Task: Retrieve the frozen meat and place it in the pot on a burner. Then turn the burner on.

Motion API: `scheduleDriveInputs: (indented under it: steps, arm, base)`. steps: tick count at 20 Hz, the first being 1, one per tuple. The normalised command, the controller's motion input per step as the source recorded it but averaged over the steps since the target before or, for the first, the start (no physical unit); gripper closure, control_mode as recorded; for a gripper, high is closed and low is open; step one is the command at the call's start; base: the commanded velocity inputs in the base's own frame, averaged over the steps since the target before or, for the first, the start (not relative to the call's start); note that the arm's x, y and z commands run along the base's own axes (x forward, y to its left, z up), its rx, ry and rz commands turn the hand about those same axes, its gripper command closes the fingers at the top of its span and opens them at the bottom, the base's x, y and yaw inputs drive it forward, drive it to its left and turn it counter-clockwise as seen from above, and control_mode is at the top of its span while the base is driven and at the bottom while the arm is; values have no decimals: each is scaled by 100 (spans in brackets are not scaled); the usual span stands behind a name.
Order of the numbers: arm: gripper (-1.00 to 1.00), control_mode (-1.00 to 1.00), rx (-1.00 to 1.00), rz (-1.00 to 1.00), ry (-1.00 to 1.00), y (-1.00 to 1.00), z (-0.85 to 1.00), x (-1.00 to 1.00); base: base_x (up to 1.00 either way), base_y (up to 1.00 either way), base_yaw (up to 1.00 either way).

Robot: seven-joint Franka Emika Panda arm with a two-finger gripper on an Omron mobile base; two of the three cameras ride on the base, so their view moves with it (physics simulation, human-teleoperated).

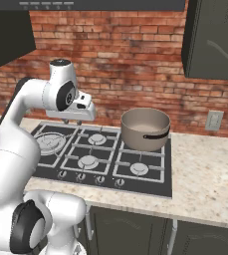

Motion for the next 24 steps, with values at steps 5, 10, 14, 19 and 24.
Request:
scheduleDriveInputs:
  steps: [5, 10, 14, 19, 24]
  arm:
    - [-100, -100, 0, 0, 0, 4, 0, 0]
    - [-100, -100, 0, 0, 0, 25, -1, 0]
    - [-100, -100, 0, 0, 0, 46, 0, 0]
    - [-100, -100, 0, 0, 0, 33, -4, 0]
    - [-100, -100, 0, 0, 0, 29, -7, 0]
  base:
    - [0, 0, 0]
    - [0, 0, 0]
    - [0, 0, 0]
    - [0, 0, 0]
    - [0, 0, 0]
